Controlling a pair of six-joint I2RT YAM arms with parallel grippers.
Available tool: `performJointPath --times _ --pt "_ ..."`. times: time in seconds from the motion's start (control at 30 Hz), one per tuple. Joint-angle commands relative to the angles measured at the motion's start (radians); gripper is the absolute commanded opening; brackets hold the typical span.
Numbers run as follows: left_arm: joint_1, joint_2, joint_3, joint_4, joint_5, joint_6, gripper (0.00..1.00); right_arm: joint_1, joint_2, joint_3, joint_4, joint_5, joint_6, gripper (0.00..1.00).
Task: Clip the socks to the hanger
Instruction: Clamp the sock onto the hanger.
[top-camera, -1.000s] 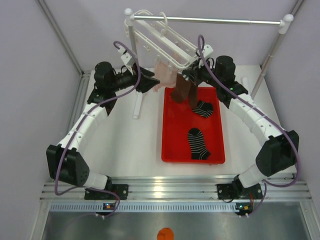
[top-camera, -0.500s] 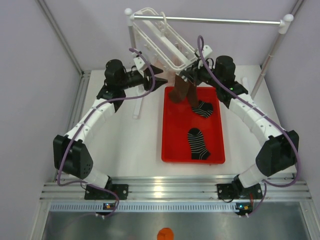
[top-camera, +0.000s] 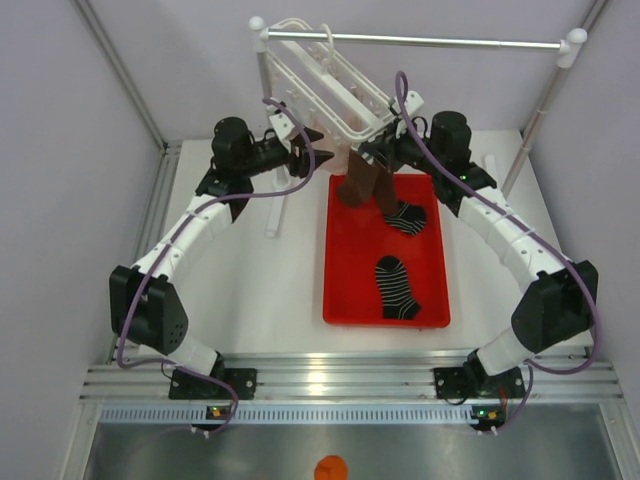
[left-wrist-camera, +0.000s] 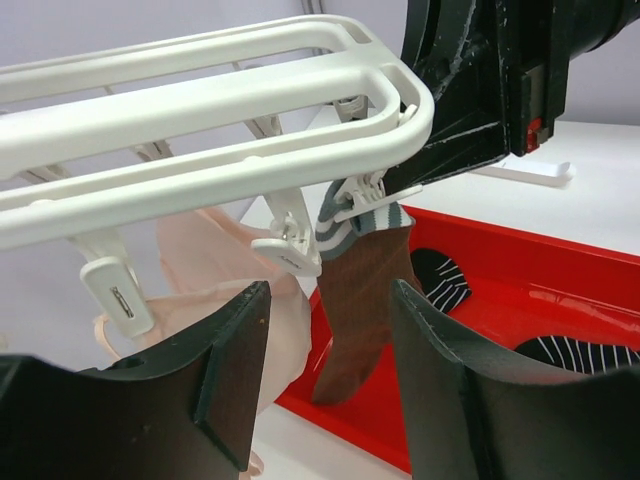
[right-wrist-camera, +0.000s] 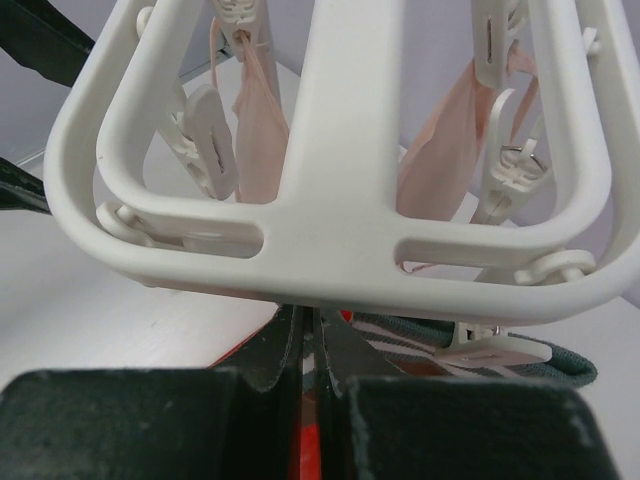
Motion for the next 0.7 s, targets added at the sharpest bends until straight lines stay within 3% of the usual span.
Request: performJointPath --times 0.0,0.43,0.67 --pt "-0.005 0.010 0.059 0.066 0.007 0.016 0.56 -0.019 -0.039 0.025 -0.002 -0.023 -0.015 0.00" --pt "-0.003 -0.048 0.036 0.021 -0.020 -0.026 0.57 -0.117 0.010 0.076 -0.004 0.018 0.000 0.00" --pt "0.018 -0.097 -0.021 0.011 -0.065 -0.134 0.58 -0.158 0.068 0.134 0.011 0.026 -0.023 0.00"
